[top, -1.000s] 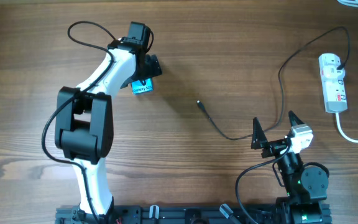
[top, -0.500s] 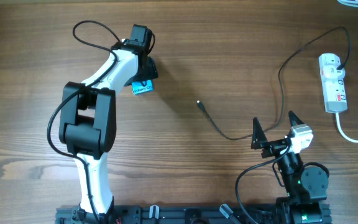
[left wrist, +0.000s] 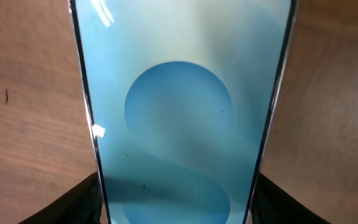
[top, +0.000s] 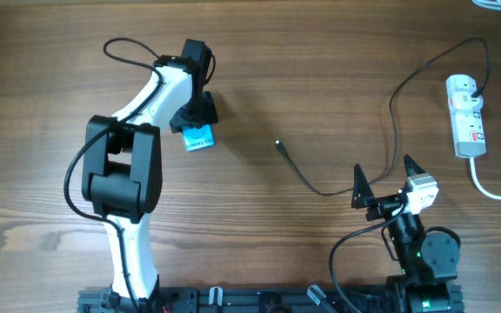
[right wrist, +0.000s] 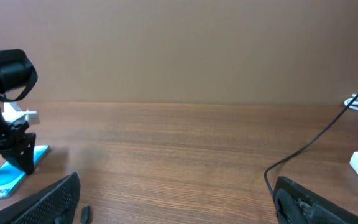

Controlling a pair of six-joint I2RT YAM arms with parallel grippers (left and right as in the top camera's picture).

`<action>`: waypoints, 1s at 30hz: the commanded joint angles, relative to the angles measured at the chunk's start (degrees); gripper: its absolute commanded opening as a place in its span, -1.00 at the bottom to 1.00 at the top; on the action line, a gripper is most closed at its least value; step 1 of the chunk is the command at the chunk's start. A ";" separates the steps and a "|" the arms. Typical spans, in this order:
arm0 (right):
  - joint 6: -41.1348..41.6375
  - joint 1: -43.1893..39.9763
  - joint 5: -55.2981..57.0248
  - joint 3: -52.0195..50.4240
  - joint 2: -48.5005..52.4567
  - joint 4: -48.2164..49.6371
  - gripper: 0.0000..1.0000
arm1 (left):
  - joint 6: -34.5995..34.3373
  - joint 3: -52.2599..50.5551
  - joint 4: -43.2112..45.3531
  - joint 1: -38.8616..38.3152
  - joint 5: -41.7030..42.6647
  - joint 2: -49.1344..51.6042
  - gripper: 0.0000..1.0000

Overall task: Plug charger to phone and switch on socket
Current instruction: 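Lower the left gripper and grasp the phone by its top edge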

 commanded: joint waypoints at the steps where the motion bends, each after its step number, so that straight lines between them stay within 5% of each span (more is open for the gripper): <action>1: -0.59 0.24 0.57 -0.04 -0.11 0.20 0.99 | 0.33 -1.25 -4.22 0.04 2.97 1.55 0.23; 7: -0.59 0.24 0.57 -0.04 -0.09 0.22 0.99 | 0.33 -1.25 -8.74 0.07 2.97 1.55 0.47; 10: -0.57 0.24 0.59 -0.04 -0.09 0.20 0.99 | 0.33 -1.25 -7.78 0.13 2.95 1.55 1.00; 30: -0.59 0.24 0.57 -0.04 -0.09 0.20 0.99 | 0.31 -1.25 8.72 1.25 2.73 1.55 1.00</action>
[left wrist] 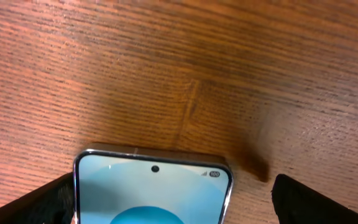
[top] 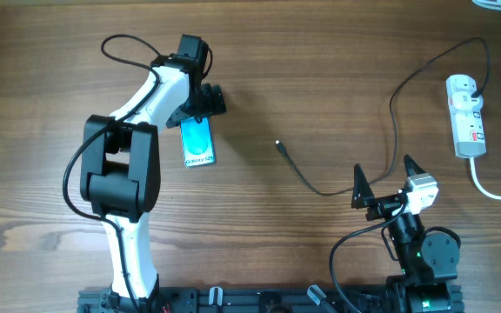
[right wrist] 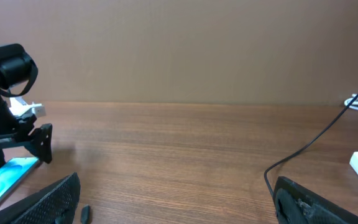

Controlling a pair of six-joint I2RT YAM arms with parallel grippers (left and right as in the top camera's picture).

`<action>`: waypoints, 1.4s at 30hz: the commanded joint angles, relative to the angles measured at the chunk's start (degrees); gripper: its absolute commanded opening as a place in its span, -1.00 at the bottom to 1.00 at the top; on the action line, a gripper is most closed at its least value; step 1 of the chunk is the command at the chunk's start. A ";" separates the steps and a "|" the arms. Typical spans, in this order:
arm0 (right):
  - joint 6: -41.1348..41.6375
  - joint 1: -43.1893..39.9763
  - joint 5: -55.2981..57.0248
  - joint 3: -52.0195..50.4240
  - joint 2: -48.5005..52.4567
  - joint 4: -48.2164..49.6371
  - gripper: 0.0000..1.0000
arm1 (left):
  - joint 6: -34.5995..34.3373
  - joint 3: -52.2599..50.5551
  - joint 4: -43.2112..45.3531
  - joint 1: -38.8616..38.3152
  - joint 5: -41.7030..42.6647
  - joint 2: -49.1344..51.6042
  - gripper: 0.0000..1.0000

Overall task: Plug charger to phone and switch on socket
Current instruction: 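Lower the left gripper and grasp the phone by its top edge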

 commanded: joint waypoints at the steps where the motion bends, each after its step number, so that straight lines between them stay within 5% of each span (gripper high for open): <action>1: -0.59 0.24 0.57 -0.04 -0.11 0.22 0.99 | 0.07 -0.96 0.50 0.39 0.94 1.53 0.99; 9: -0.59 0.24 0.57 -0.04 -0.09 0.20 0.99 | 0.07 -0.96 1.20 0.39 0.92 1.53 0.99; 13: -0.61 0.24 0.57 -0.04 -0.09 0.20 0.99 | 0.04 -0.96 0.74 0.26 0.98 1.53 0.54; 15: -0.61 0.24 0.59 -0.04 -0.09 0.20 1.00 | -0.02 -0.96 -0.96 0.04 0.98 1.53 0.47; 23: -0.59 0.24 0.57 -0.04 -0.09 0.22 1.00 | 0.07 -0.96 -13.07 -0.83 1.20 1.53 0.98; 30: -0.59 0.24 0.57 -0.04 -0.11 0.22 0.99 | -1.09 -0.96 -18.14 -2.86 6.75 1.53 1.00; 42: -0.63 0.24 0.57 -0.04 -0.09 0.22 0.99 | -3.15 -0.98 -13.05 -4.92 6.73 1.53 1.00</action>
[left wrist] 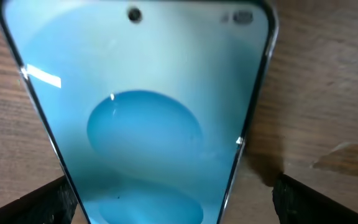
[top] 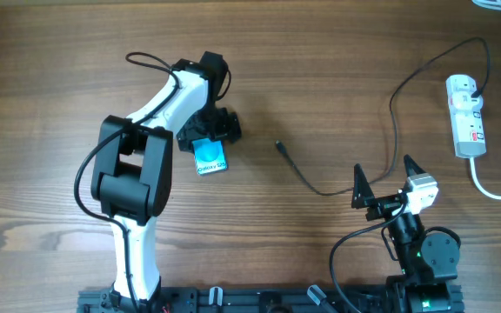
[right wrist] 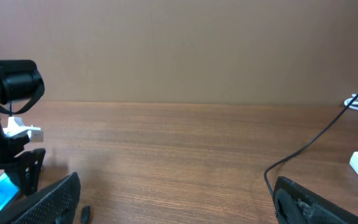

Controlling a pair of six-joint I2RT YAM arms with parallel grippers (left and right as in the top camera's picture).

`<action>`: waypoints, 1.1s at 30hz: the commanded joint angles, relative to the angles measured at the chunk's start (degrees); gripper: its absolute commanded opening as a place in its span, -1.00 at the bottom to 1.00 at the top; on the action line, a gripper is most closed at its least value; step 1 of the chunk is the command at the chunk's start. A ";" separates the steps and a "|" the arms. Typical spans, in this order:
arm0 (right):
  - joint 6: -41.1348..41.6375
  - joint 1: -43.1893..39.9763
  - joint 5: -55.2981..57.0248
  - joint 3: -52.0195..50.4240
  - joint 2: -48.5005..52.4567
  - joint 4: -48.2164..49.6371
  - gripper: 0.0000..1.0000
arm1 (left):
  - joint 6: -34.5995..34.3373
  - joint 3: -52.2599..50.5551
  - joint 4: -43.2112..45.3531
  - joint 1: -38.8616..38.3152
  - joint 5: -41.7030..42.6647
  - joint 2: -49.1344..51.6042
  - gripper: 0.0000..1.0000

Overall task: Plug charger to phone and switch on socket
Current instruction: 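Lower the left gripper and grasp the phone by its top edge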

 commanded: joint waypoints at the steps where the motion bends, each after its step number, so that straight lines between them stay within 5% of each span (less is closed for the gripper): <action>1: -0.61 0.24 0.59 -0.04 -0.09 0.20 0.99 | -0.72 -0.63 1.57 0.07 0.70 1.42 1.00; 33: -0.61 0.24 0.57 -0.04 -0.09 0.20 0.99 | -4.20 -2.78 -0.24 -2.25 0.72 1.42 0.99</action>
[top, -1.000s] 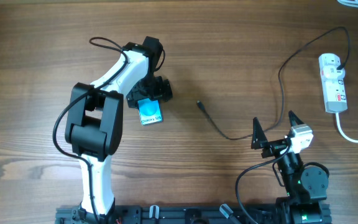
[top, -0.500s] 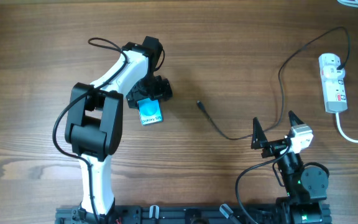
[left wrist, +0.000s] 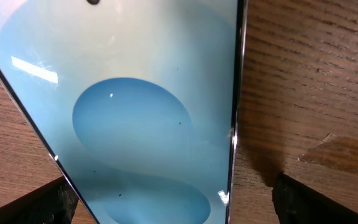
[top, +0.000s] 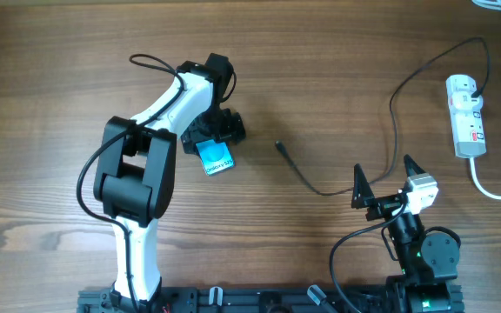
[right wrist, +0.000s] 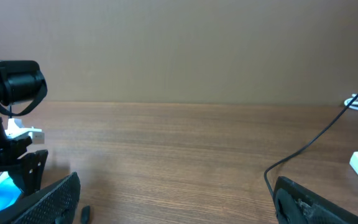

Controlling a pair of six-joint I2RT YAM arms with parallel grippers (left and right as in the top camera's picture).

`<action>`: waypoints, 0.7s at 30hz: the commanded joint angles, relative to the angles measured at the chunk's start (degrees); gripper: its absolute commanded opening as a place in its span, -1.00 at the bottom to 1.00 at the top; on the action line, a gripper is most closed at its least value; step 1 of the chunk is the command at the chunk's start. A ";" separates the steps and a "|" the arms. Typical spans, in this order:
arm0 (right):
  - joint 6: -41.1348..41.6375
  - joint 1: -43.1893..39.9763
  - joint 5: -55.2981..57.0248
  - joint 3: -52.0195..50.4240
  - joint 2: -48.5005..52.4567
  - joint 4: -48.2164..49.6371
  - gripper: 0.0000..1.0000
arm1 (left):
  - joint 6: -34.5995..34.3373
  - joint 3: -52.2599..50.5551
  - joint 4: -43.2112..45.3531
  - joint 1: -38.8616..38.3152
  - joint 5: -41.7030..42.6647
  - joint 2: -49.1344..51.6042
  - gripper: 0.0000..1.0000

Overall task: Plug charger to phone and switch on socket
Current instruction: 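Lower the left gripper and grasp the phone by its top edge, then lift the phone with the left gripper and tilt it upright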

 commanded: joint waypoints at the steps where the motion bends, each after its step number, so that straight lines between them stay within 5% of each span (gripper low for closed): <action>1: -0.59 0.24 0.57 -0.04 -0.09 0.22 0.99 | -0.98 -2.25 -0.44 -0.66 0.35 1.57 0.99; 16: -0.61 0.24 0.57 -0.04 -0.09 0.20 0.99 | -3.21 -2.25 -1.49 -0.66 0.33 1.57 1.00; 21: -0.59 0.24 0.57 -0.04 -0.11 0.22 0.99 | -3.34 -2.25 -0.98 -0.52 0.00 1.57 0.74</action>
